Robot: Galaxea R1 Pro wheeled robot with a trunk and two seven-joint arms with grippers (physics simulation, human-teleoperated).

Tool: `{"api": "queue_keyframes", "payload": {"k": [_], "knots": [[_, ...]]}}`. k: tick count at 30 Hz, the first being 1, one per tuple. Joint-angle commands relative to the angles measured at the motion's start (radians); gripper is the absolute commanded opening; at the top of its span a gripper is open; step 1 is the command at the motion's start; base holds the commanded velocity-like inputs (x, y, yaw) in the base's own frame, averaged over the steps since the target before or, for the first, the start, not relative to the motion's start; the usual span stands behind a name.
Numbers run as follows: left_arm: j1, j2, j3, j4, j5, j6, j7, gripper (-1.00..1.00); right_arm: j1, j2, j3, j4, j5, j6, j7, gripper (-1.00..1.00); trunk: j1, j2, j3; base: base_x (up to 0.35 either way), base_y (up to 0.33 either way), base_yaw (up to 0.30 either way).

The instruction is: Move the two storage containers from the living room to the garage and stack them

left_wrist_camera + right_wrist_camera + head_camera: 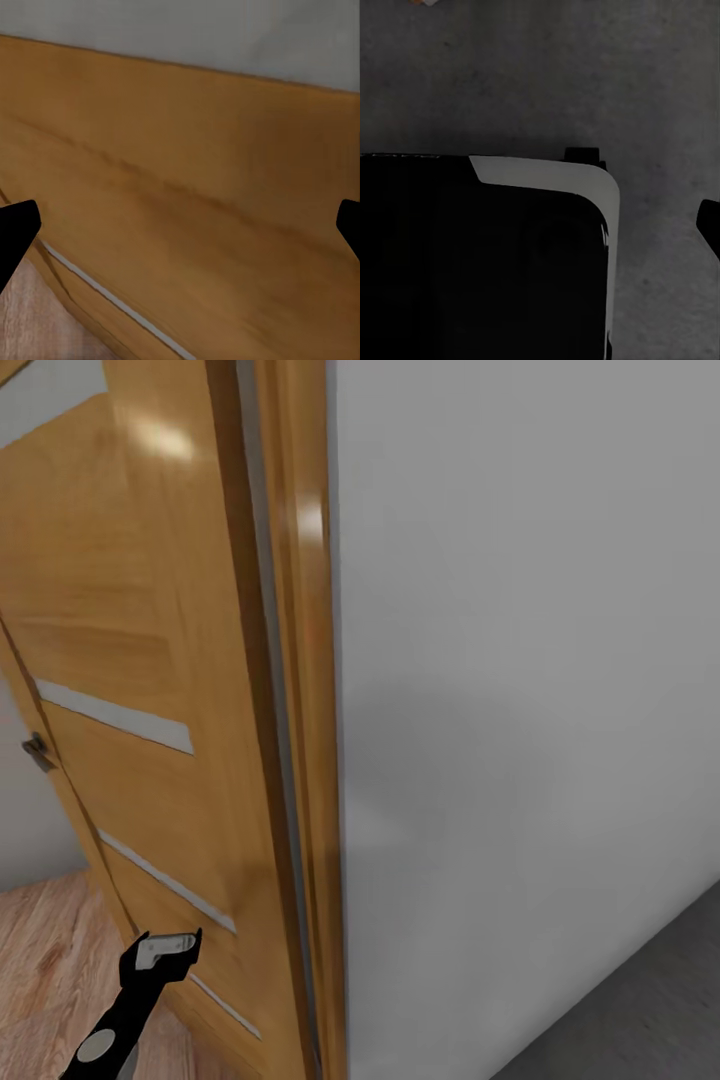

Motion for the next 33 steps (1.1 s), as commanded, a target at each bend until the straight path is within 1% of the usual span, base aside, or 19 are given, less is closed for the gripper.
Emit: {"api": "queue_keyframes", "payload": {"k": [1, 33], "knots": [[-0.018, -0.001, 0.002, 0.001, 0.000, -0.002, -0.011, 1.00, -0.001, 0.000, -0.005, 0.001, 0.000, -0.003, 0.005, 1.00, 0.001, -0.001, -0.001, 0.015, 0.000, 0.000], [-0.019, -0.001, 0.002, 0.001, 0.000, -0.002, -0.011, 1.00, -0.001, 0.000, -0.005, 0.001, 0.000, -0.003, 0.005, 1.00, 0.001, -0.001, -0.001, 0.001, 0.000, 0.000]]}}
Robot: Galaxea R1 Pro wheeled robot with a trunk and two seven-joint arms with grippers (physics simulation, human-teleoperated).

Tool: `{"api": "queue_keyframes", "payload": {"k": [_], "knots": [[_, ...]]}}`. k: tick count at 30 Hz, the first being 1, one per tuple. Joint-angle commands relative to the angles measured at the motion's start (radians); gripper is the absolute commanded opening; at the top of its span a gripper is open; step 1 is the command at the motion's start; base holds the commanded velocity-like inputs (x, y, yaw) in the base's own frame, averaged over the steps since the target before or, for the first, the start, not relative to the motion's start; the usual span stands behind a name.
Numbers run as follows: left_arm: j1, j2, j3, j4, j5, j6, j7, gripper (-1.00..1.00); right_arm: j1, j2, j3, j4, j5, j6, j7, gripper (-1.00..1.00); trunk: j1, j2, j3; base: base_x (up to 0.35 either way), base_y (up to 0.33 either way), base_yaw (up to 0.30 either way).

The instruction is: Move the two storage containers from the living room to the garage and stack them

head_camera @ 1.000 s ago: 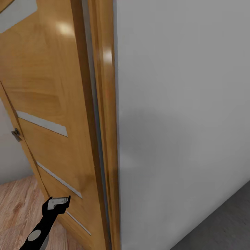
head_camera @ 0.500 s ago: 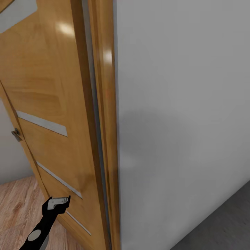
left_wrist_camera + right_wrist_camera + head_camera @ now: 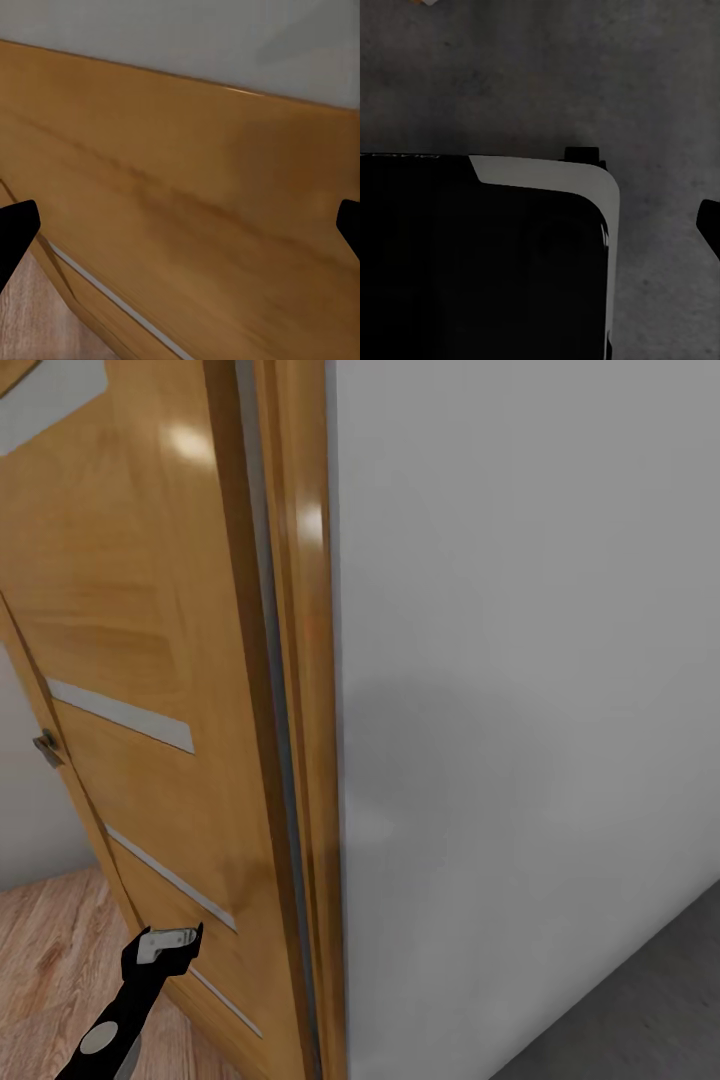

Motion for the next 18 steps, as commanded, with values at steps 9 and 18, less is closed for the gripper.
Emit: {"api": "queue_keyframes", "payload": {"k": [9, 18], "knots": [[-0.001, -0.001, 0.002, -0.005, 0.000, -0.002, -0.010, 1.00, -0.001, 0.001, -0.005, 0.001, 0.000, -0.003, 0.005, 1.00, 0.000, -0.001, -0.001, 0.000, 0.000, 0.000], [-0.001, -0.002, 0.002, -0.005, 0.000, -0.002, -0.010, 1.00, -0.001, 0.001, -0.005, 0.001, 0.000, -0.003, 0.005, 1.00, 0.000, -0.001, -0.001, 0.000, 0.000, 0.000]]}}
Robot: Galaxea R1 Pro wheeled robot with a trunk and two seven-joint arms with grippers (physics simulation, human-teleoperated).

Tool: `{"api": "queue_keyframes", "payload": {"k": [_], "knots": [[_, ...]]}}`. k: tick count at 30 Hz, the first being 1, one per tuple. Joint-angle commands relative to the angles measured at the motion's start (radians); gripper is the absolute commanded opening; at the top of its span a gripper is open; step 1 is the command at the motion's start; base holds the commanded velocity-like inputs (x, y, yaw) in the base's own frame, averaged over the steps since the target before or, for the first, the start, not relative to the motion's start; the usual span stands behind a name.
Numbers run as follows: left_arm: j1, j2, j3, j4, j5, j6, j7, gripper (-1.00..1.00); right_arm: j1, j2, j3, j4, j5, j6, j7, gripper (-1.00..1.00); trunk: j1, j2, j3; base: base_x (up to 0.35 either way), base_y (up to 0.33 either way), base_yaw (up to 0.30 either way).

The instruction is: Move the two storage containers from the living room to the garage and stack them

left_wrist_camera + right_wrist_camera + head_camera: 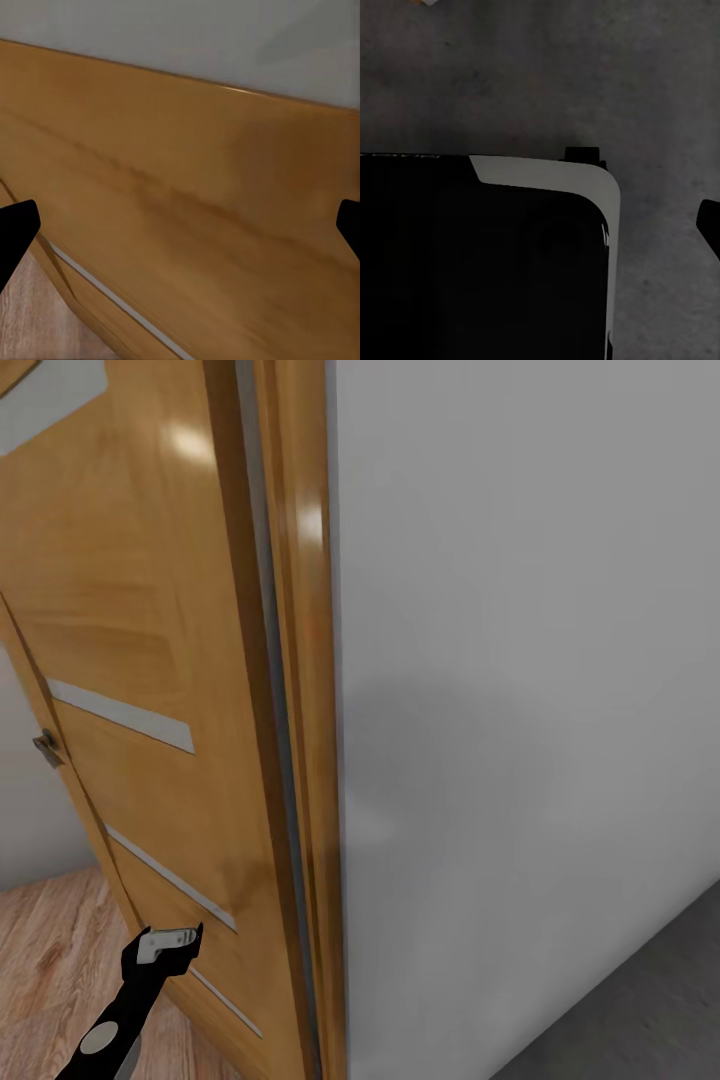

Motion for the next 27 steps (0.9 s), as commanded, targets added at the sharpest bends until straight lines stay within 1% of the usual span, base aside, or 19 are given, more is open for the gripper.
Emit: {"api": "queue_keyframes", "payload": {"k": [1, 27], "knots": [[-0.001, -0.001, 0.002, -0.005, -0.001, -0.002, -0.011, 1.00, -0.001, 0.000, -0.005, 0.001, 0.000, -0.003, 0.005, 1.00, 0.000, -0.001, -0.001, 0.000, 0.000, 0.000], [-0.001, -0.001, 0.002, -0.005, -0.001, -0.002, -0.011, 1.00, -0.001, 0.000, -0.005, 0.001, 0.000, -0.003, 0.005, 1.00, 0.000, -0.001, -0.001, 0.000, 0.000, 0.000]]}}
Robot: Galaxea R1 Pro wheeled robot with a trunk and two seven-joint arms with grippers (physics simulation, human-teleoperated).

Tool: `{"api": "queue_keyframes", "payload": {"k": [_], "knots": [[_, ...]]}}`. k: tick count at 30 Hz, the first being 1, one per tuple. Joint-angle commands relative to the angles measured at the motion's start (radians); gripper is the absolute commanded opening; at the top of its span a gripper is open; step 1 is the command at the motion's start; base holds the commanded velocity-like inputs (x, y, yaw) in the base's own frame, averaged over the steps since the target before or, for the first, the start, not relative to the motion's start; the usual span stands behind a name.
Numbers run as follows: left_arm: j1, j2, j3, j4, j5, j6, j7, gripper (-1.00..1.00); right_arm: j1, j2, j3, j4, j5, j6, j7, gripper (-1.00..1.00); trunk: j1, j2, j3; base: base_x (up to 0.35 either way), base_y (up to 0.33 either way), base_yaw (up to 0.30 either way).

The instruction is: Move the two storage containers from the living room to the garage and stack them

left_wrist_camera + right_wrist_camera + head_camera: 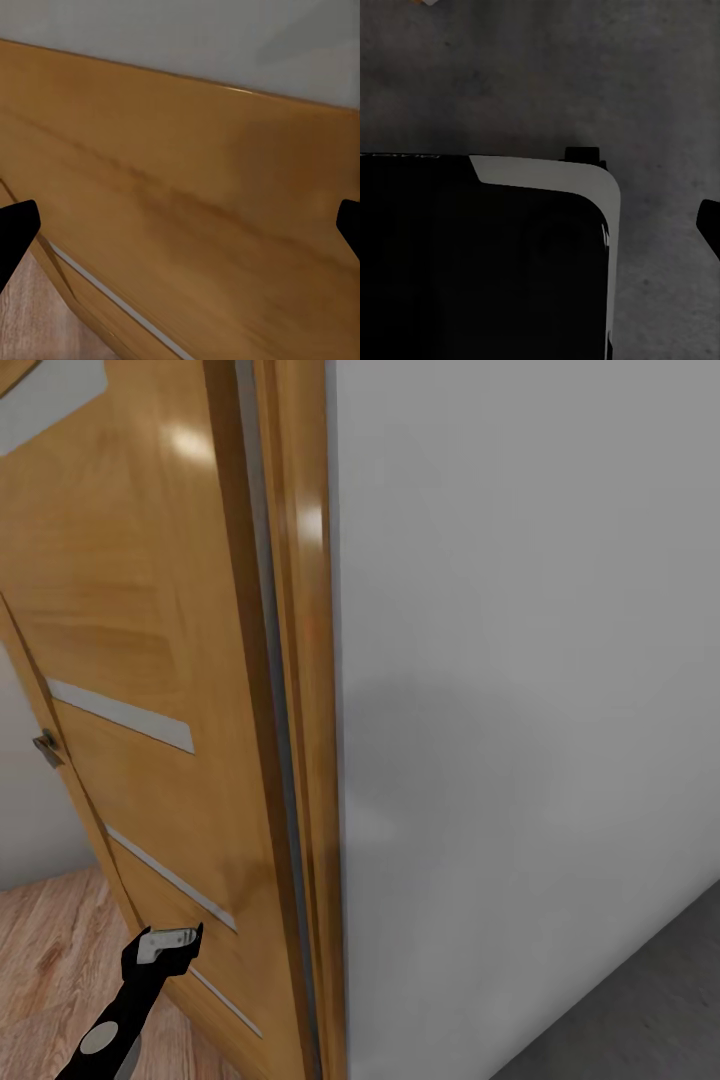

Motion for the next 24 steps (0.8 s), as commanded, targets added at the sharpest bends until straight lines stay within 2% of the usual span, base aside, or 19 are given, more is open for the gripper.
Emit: {"api": "queue_keyframes", "payload": {"k": [1, 24], "knots": [[-0.002, -0.001, 0.001, -0.005, -0.001, -0.002, -0.011, 1.00, -0.001, 0.000, -0.005, 0.001, 0.000, -0.003, 0.005, 1.00, 0.000, -0.001, -0.001, 0.000, 0.000, 0.000], [-0.001, -0.001, 0.001, -0.005, -0.001, -0.001, -0.011, 1.00, -0.001, 0.000, -0.005, 0.001, 0.000, -0.003, 0.005, 1.00, 0.000, -0.001, -0.001, 0.000, 0.000, 0.000]]}}
